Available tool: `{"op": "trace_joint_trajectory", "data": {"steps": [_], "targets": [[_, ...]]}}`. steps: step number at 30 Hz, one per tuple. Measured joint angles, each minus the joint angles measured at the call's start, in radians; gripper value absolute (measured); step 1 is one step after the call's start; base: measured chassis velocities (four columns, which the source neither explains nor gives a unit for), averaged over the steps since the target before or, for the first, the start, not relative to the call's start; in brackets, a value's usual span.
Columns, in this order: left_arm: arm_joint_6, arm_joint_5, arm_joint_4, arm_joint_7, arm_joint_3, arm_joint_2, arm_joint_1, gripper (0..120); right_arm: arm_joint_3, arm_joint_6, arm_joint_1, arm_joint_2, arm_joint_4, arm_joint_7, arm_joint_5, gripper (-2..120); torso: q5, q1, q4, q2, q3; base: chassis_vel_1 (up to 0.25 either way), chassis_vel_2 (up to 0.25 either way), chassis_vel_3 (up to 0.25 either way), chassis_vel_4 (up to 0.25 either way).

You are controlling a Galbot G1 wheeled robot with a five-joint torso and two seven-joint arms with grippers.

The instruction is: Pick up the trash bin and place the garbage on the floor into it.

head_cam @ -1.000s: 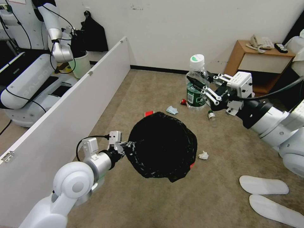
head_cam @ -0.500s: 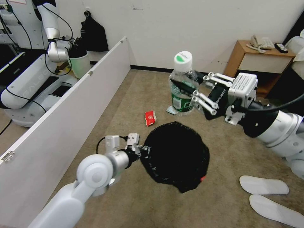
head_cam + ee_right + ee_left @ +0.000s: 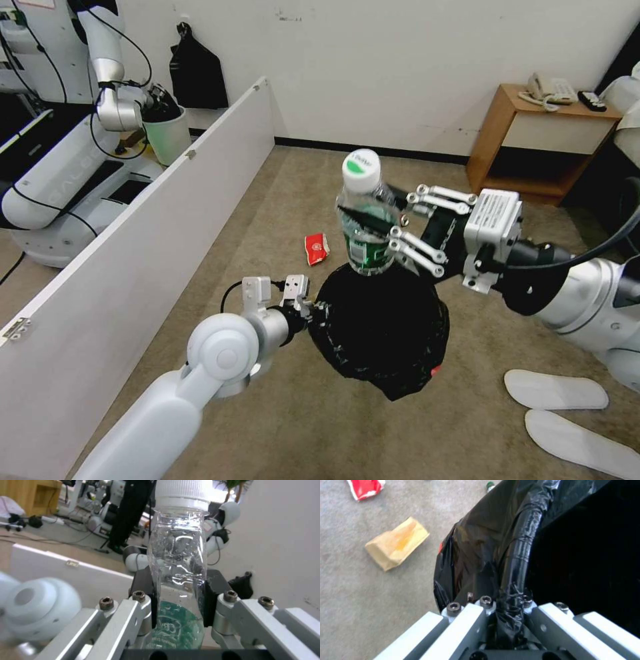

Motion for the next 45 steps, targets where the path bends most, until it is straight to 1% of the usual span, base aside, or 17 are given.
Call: {"op": "trace_joint_trajectory", "data": {"steps": [1, 6, 10, 20, 28, 30, 39, 40, 42, 43, 44, 45], "targets": [[0.000, -0.005, 0.001, -0.004, 0.002, -0.002, -0.008, 0, 0.000, 0.002, -0.014, 0.003, 0.000, -0.007, -0.014, 22, 0.0000, 0.000, 0.0000, 0.000, 0.000, 0.000, 0.000, 0.000, 0.000], [-0.001, -0.013, -0.003, -0.010, 0.000, 0.004, -0.009, 0, 0.001, 0.006, -0.049, 0.015, -0.018, -0.031, -0.048, 22, 0.0000, 0.000, 0.0005, 0.000, 0.000, 0.000, 0.000, 0.000, 0.000], [-0.003, -0.034, -0.017, -0.016, -0.012, 0.007, -0.007, 0, -0.014, 0.007, -0.080, 0.036, -0.041, -0.056, -0.093, 22, 0.0000, 0.000, 0.0003, 0.000, 0.000, 0.000, 0.000, 0.000, 0.000], [-0.007, -0.065, -0.045, -0.016, -0.027, 0.018, -0.002, 0, -0.054, 0.012, -0.101, 0.084, -0.124, -0.094, -0.187, 22, 0.0000, 0.000, 0.0002, 0.000, 0.000, 0.000, 0.000, 0.000, 0.000], [-0.010, -0.089, -0.066, -0.014, -0.029, 0.023, 0.003, 0, -0.081, 0.021, -0.106, 0.110, -0.161, -0.100, -0.236, 22, -0.0001, 0.000, 0.0002, 0.000, 0.000, 0.000, 0.000, 0.000, 0.000], [-0.011, -0.097, -0.076, -0.014, -0.029, 0.023, 0.010, 0, -0.095, 0.025, -0.104, 0.127, -0.176, -0.100, -0.260, 22, 0.0000, 0.000, 0.0002, 0.000, 0.000, 0.000, 0.000, 0.000, 0.000], [-0.012, -0.106, -0.090, -0.012, -0.025, 0.015, 0.028, 0, -0.110, 0.026, -0.099, 0.142, -0.187, -0.097, -0.273, 22, -0.0001, 0.000, 0.0003, 0.000, 0.000, 0.000, 0.000, 0.000, 0.000], [-0.013, -0.106, -0.090, -0.012, -0.025, 0.013, 0.028, 0, -0.111, 0.026, -0.099, 0.143, -0.187, -0.096, -0.273, 24, -0.0001, 0.000, 0.0003, 0.000, 0.000, 0.000, 0.000, 0.000, 0.000], [-0.017, -0.118, -0.096, -0.015, -0.025, 0.006, 0.028, 0, -0.119, 0.024, -0.098, 0.149, -0.193, -0.095, -0.274, 34, -0.0001, 0.000, 0.0003, 0.000, 0.000, 0.000, 0.000, 0.000, 0.000], [-0.017, -0.118, -0.096, -0.015, -0.025, 0.006, 0.028, 0, -0.119, 0.024, -0.098, 0.149, -0.193, -0.095, -0.274, 34, -0.0001, 0.000, 0.0003, 0.000, 0.000, 0.000, 0.000, 0.000, 0.000], [-0.019, -0.125, -0.099, -0.019, -0.024, 0.002, 0.026, 0, -0.126, 0.024, -0.096, 0.156, -0.198, -0.095, -0.276, 42, 0.0000, 0.000, 0.0002, 0.000, 0.000, 0.000, 0.000, 0.000, 0.000], [-0.019, -0.125, -0.099, -0.019, -0.024, 0.002, 0.026, 0, -0.126, 0.024, -0.096, 0.156, -0.198, -0.095, -0.276, 42, 0.0000, 0.000, 0.0002, 0.000, 0.000, 0.000, 0.000, 0.000, 0.000]]}}
